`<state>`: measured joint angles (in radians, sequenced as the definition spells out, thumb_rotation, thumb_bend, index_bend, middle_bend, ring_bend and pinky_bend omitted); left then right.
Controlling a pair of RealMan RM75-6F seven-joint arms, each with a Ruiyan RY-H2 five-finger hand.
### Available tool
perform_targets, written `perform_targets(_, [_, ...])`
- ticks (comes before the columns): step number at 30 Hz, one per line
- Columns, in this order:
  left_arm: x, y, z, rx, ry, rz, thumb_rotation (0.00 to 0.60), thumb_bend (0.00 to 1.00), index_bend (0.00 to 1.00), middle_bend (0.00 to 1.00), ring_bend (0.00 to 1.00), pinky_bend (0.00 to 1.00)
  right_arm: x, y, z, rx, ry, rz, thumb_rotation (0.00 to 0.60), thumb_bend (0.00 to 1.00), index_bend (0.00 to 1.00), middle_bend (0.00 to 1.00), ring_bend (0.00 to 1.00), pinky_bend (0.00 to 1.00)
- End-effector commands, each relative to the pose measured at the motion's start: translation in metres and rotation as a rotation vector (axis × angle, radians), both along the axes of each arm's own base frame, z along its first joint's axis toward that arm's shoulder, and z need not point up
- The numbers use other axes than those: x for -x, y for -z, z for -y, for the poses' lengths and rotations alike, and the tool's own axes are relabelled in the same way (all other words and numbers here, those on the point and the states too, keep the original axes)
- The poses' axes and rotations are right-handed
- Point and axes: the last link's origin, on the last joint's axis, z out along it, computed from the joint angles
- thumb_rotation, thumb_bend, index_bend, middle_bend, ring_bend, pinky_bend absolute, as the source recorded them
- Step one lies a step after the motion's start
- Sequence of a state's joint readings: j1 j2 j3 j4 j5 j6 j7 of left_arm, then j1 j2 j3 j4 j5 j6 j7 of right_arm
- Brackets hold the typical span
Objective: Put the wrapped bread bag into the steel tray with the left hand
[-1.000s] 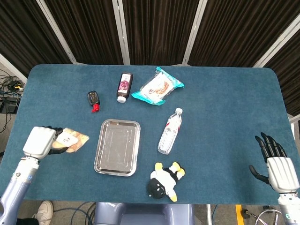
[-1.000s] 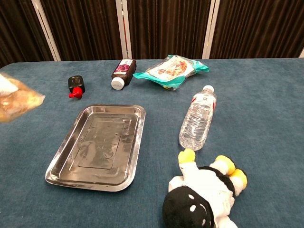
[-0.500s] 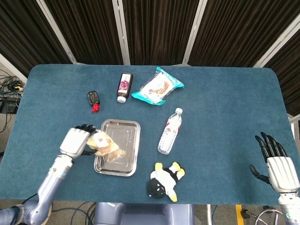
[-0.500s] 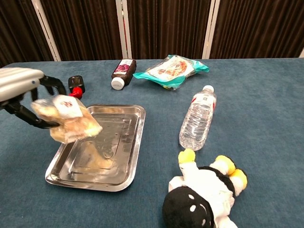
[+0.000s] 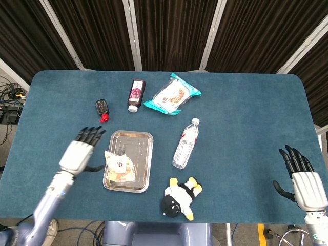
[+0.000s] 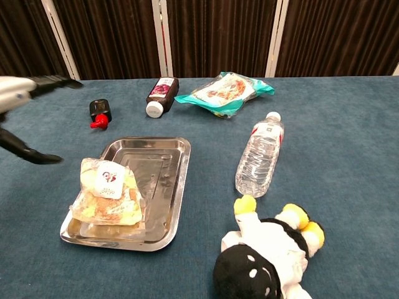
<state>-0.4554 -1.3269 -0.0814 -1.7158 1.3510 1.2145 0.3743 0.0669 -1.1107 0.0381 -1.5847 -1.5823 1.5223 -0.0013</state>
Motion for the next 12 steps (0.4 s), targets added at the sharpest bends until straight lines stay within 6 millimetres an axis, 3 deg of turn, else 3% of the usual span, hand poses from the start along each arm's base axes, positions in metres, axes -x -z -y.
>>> perform_targets(1, [0.023,-0.03,0.018,-0.065,-0.023,-0.016,0.6,0.05,0.0,0.0,0.0,0.0,0.0,0.0,0.0,-0.003,0.003,-0.007,0.6,0.3,0.0,0.0,0.0,0.14])
perform_targets(8, [0.075,-0.077,0.064,-0.173,-0.124,-0.02,0.6,0.01,0.0,0.0,0.0,0.0,-0.002,0.003,0.0,-0.007,-0.003,-0.02,0.6,0.3,0.0,0.0,0.0,0.14])
perform_targets(12, [0.089,-0.086,0.078,-0.192,-0.147,-0.018,0.6,0.01,0.0,0.0,0.0,0.0,-0.002,0.006,-0.001,-0.016,0.0,-0.027,0.6,0.3,0.0,0.0,0.0,0.14])
